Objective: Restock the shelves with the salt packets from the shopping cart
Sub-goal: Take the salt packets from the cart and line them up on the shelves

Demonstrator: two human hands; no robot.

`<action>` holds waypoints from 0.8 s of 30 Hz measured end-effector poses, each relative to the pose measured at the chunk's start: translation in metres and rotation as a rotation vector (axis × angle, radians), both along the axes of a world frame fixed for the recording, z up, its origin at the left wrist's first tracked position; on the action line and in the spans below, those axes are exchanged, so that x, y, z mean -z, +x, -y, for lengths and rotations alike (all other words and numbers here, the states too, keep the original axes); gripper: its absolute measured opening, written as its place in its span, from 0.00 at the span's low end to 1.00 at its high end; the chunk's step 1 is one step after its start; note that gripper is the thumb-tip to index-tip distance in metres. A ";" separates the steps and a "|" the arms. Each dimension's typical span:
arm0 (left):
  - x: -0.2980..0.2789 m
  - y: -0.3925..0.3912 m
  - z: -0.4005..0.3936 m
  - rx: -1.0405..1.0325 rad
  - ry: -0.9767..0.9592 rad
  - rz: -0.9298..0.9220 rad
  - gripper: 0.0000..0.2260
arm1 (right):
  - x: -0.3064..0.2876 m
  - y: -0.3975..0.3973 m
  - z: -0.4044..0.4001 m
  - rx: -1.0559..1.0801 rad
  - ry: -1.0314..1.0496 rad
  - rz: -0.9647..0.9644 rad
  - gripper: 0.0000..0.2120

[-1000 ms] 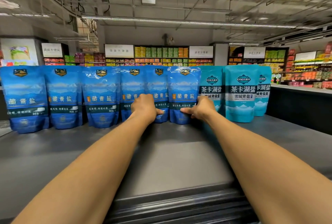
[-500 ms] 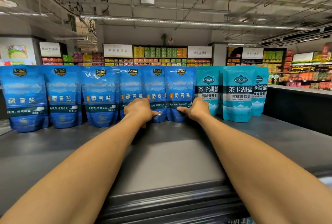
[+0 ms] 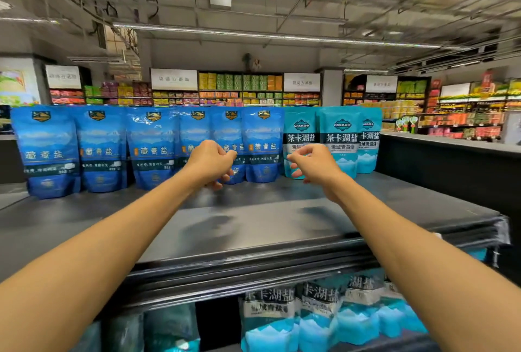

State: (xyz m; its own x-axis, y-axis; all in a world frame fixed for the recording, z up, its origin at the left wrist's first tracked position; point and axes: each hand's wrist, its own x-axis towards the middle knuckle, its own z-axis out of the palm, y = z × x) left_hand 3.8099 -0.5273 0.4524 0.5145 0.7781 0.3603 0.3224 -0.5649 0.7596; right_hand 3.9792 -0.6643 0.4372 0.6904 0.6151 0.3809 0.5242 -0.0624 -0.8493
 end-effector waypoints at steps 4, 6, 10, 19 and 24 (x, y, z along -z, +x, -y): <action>-0.005 0.004 0.072 0.185 -0.113 0.280 0.10 | 0.000 -0.023 0.075 -0.103 0.220 -0.061 0.02; 0.000 0.006 0.112 0.284 -0.135 0.380 0.08 | 0.006 -0.034 0.120 -0.104 0.323 -0.076 0.02; 0.035 0.019 0.201 0.503 -0.151 0.477 0.08 | 0.049 -0.047 0.224 0.029 0.445 -0.053 0.04; 0.202 0.083 0.390 1.002 -0.491 0.205 0.07 | 0.214 -0.071 0.449 0.685 0.417 -0.151 0.07; 0.312 0.111 0.482 1.146 -0.625 -0.174 0.07 | 0.304 -0.102 0.554 0.957 0.322 -0.312 0.06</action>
